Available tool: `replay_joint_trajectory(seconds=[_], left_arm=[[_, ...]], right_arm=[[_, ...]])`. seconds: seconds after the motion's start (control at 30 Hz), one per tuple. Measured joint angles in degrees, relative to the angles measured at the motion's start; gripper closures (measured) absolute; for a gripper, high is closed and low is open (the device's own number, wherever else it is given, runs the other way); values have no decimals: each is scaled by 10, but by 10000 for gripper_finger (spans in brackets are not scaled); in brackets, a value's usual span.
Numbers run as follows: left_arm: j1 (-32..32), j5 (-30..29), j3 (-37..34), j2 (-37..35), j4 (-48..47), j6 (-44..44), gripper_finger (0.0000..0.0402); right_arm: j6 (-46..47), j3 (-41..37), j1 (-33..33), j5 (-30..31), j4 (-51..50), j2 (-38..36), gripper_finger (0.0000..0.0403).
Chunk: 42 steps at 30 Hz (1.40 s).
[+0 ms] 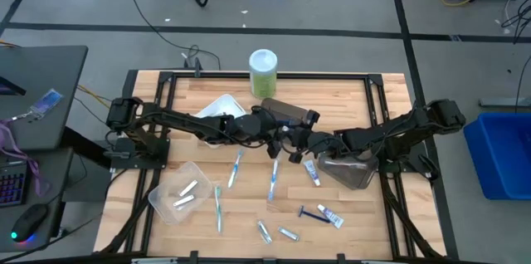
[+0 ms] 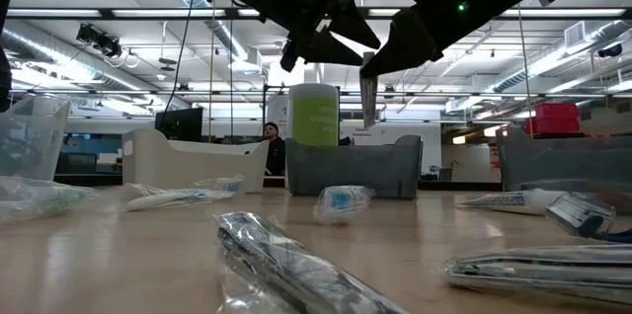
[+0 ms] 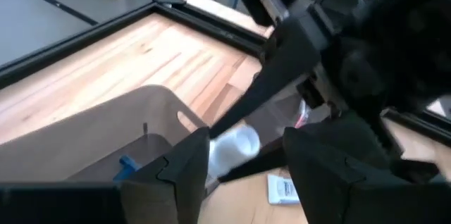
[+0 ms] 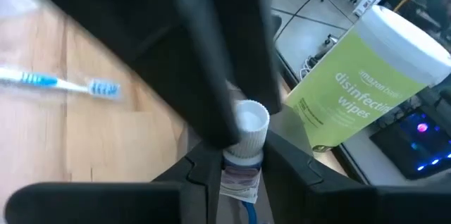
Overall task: Pick & Place Travel size toiletries
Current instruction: Put the toothpaste into the white bin
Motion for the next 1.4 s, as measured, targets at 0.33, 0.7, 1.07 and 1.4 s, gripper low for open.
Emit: replay_joint_trajectory(seconds=[0.33,0.7,1.07,1.4], left_arm=[[0,-42,0,0,-13,15,196],[2,-60,0,0,-16,18,195],[2,-72,0,0,-24,8,195],[2,-82,1,0,-33,-5,195]], right_arm=[[13,0,-2,-5,14,0,312],[13,0,-2,-22,13,0,312],[23,0,-2,-20,5,-1,311],[23,0,-2,-20,-7,-1,311]])
